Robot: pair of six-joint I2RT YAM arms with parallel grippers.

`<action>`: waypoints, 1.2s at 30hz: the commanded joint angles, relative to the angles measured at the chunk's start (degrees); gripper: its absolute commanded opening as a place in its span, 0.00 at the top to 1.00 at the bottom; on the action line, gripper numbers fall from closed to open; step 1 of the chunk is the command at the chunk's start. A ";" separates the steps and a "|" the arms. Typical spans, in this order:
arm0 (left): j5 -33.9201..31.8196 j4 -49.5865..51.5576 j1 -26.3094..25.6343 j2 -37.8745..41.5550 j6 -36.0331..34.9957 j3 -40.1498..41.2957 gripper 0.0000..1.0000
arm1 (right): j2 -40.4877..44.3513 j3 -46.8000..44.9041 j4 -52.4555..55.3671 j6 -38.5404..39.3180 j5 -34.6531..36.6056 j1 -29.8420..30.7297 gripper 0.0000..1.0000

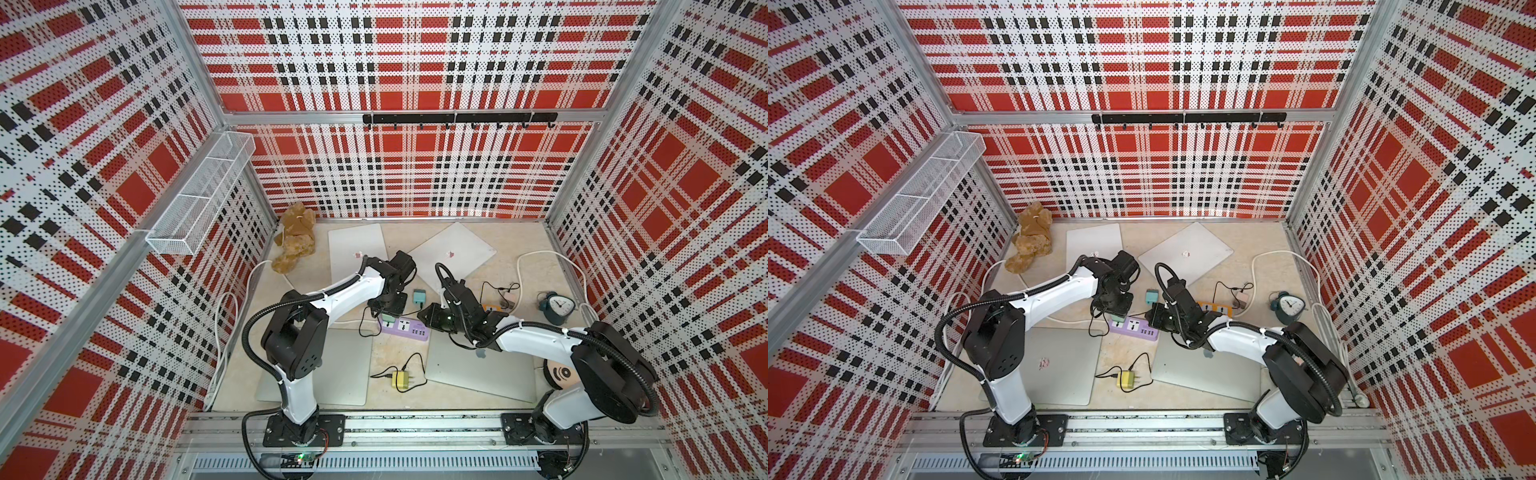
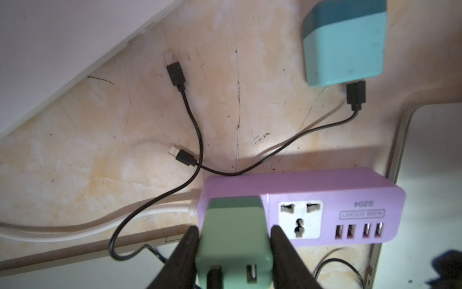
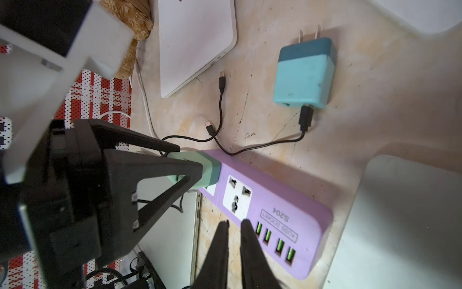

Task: Unplug the laptop charger
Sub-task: Remove the plug from the socket.

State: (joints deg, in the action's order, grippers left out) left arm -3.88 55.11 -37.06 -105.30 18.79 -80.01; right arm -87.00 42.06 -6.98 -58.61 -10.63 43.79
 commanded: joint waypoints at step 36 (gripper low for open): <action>0.47 -2.37 0.84 1.14 0.72 2.36 0.66 | -7.50 -4.46 -4.44 -5.17 -2.11 2.77 1.00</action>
State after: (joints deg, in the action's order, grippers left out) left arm -3.86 54.00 -36.73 -104.73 19.11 -79.09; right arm -93.43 38.61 -13.02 -62.50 -12.62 45.87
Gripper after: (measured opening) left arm 0.440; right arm 0.043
